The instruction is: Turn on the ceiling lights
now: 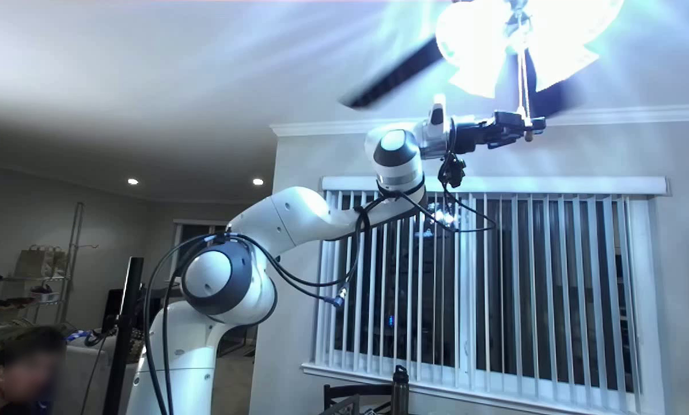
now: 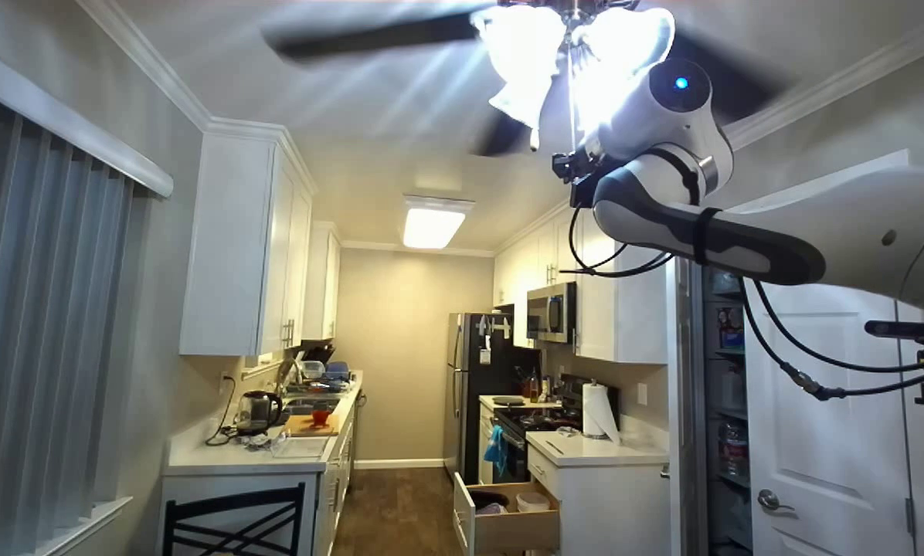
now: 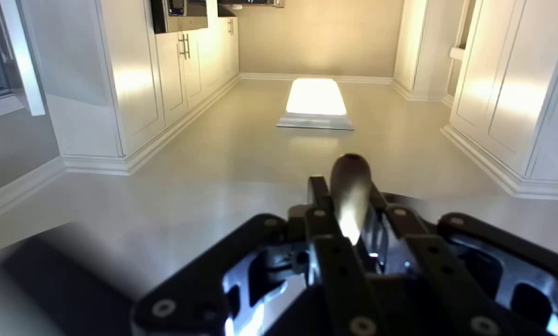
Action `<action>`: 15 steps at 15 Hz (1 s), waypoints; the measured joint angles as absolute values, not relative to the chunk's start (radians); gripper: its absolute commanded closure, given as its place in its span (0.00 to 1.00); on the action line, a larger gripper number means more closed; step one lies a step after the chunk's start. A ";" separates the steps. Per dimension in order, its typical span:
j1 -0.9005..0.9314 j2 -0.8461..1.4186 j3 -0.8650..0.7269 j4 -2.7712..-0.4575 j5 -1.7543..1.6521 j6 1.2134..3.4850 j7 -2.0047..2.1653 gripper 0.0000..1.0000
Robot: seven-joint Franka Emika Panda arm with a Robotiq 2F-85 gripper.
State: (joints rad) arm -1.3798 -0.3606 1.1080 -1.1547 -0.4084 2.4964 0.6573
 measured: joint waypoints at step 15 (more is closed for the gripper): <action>-1.344 -0.359 1.111 -1.138 -0.388 2.425 0.651 0.02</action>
